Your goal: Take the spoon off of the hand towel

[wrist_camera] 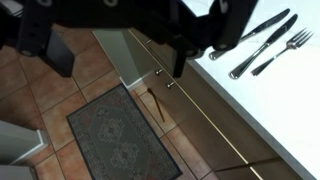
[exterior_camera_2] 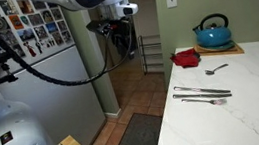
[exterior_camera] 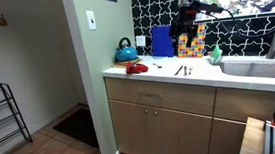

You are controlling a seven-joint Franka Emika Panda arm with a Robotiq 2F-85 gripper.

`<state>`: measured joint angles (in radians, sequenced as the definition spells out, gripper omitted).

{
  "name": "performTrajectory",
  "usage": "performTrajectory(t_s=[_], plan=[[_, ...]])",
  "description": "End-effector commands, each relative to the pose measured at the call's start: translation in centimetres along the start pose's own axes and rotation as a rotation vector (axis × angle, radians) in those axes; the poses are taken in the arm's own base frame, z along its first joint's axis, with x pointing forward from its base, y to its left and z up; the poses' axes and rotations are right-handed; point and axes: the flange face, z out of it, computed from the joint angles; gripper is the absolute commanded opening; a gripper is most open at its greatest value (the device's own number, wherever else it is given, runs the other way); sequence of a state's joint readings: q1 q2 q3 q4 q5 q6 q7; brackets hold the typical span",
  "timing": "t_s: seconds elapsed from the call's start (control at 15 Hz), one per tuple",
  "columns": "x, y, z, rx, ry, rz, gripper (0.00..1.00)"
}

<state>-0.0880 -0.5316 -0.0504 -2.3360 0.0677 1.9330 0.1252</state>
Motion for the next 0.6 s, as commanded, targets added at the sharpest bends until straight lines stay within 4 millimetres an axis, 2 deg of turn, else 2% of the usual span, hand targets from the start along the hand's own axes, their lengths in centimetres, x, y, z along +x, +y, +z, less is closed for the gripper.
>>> performTrajectory(t_s=[0.0,0.2,0.33,0.53], plan=[[6.7,-1.9,-0.2,0.037,0.016,0.118,1.0],[11.0,-3.7,-0.1,0.032,0.099,0.182,1.0],[13.6,-5.6,0.3,-0.028,0.199,0.121,1.0],[16.2,-8.9,1.9,-0.159,0.265,-0.051,1.0]])
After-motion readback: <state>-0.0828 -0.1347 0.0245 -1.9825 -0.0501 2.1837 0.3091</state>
